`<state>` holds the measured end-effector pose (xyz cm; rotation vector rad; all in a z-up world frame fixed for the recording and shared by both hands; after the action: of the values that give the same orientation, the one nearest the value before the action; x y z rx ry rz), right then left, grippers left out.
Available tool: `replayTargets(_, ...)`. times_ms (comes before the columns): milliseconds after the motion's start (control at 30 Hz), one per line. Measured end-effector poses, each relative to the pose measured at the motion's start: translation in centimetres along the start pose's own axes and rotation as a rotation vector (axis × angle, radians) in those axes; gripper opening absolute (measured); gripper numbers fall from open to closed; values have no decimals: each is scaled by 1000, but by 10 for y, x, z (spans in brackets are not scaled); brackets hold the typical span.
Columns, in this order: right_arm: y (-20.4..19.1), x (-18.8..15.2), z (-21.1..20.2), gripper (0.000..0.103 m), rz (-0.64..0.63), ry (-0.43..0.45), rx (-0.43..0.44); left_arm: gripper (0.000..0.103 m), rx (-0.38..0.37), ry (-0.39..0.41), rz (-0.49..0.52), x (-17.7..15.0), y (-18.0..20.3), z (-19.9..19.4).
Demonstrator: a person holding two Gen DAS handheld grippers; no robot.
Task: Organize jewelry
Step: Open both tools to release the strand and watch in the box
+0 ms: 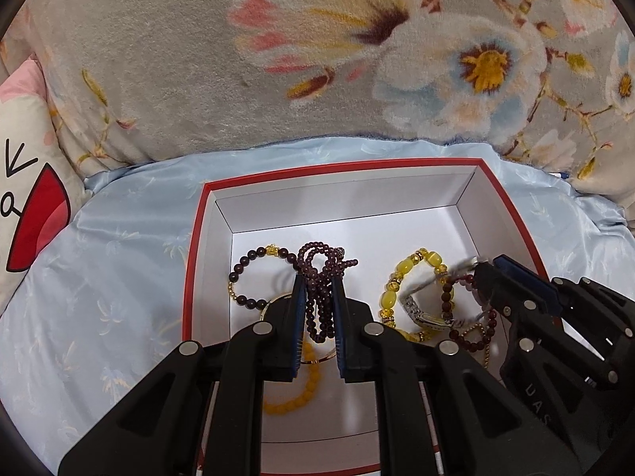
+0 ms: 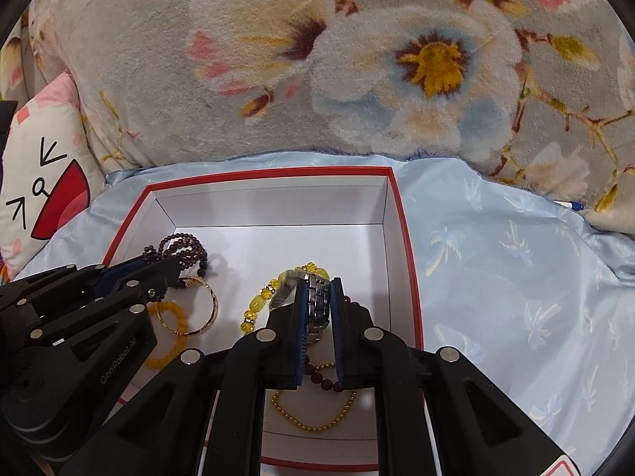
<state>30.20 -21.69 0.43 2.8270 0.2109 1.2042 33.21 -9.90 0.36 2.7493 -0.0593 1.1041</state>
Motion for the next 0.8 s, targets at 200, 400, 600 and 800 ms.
replayTargets(200,-6,-1,-7,20,-6,14,14,41,13,20,-15,0,-2,-3)
replayTargets(400,-4,-7,-21,23,8,27,26,41,13,30,-24,-1,-10,-14)
replayTargets(600,-7,-19,-38,23,9,26,37,41,16,31,-37,-8,-18,-28)
replayTargets(800,-10,-34,-57,23,17,20,52,41,8,32,-33,-20,-18,-46)
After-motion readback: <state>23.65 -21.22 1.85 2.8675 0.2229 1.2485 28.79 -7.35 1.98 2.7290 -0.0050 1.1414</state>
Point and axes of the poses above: each gripper's, at about its wrist camera, not at the fingertips, and z roughly the way its jaws point, y to its right, x to its top, the point moved 2 cm from there along z, roughly the way its jaws point, and after that the axes turned 12 degrees about -z, right-handed, at the moved point
